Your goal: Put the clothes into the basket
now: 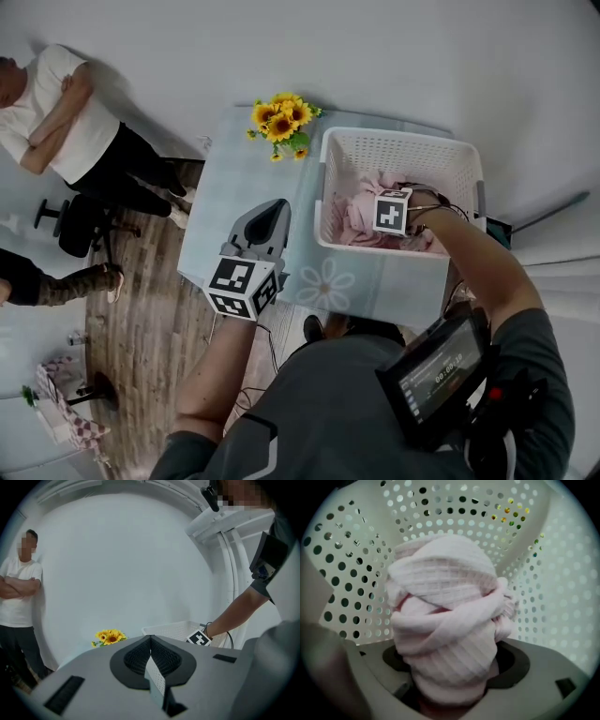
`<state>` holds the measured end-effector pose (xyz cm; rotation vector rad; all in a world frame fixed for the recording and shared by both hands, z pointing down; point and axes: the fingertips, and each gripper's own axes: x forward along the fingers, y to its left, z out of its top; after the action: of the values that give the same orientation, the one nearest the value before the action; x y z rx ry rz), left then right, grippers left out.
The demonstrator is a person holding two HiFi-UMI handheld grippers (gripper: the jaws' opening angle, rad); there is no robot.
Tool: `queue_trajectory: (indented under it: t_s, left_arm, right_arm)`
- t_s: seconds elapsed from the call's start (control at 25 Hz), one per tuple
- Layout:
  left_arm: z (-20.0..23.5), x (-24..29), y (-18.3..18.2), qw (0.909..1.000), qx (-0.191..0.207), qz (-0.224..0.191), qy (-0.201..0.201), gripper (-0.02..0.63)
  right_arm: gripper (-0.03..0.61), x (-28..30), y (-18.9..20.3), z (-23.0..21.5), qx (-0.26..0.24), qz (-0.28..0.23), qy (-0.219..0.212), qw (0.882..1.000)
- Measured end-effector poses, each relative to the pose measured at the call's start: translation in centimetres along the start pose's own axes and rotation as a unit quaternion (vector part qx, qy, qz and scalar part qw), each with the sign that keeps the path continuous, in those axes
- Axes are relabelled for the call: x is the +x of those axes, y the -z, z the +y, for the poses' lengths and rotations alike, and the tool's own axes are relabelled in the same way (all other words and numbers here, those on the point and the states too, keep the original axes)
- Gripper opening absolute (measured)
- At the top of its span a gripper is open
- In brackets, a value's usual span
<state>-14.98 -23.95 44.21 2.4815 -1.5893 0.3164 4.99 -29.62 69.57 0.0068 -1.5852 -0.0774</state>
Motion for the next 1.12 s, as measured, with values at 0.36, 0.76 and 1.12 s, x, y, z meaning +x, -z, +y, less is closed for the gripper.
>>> queue_trajectory:
  t_s: [0.36,0.76,1.12]
  left_arm:
    - [-2.1,-3.4,-2.3,0.9989,0.013,-0.028,0.035,0.009]
    - [-3.8,-6.1,-4.2,0.9964,0.011,-0.061,0.058,0.009]
    - [-6.0,-8.4,-7.7,0.988,-0.002,-0.117,0.101,0.009]
  right_arm:
    - [0.416,-9.9,-0.5,0.4,0.052,-0.065,0.06,0.995]
    - [0.416,-23.3,-1.1,1.3,0.191,-0.257,0.2,0.926]
    - [0.414,-35.2,-2.5,6.4,0.306,-0.49,0.258,0.775]
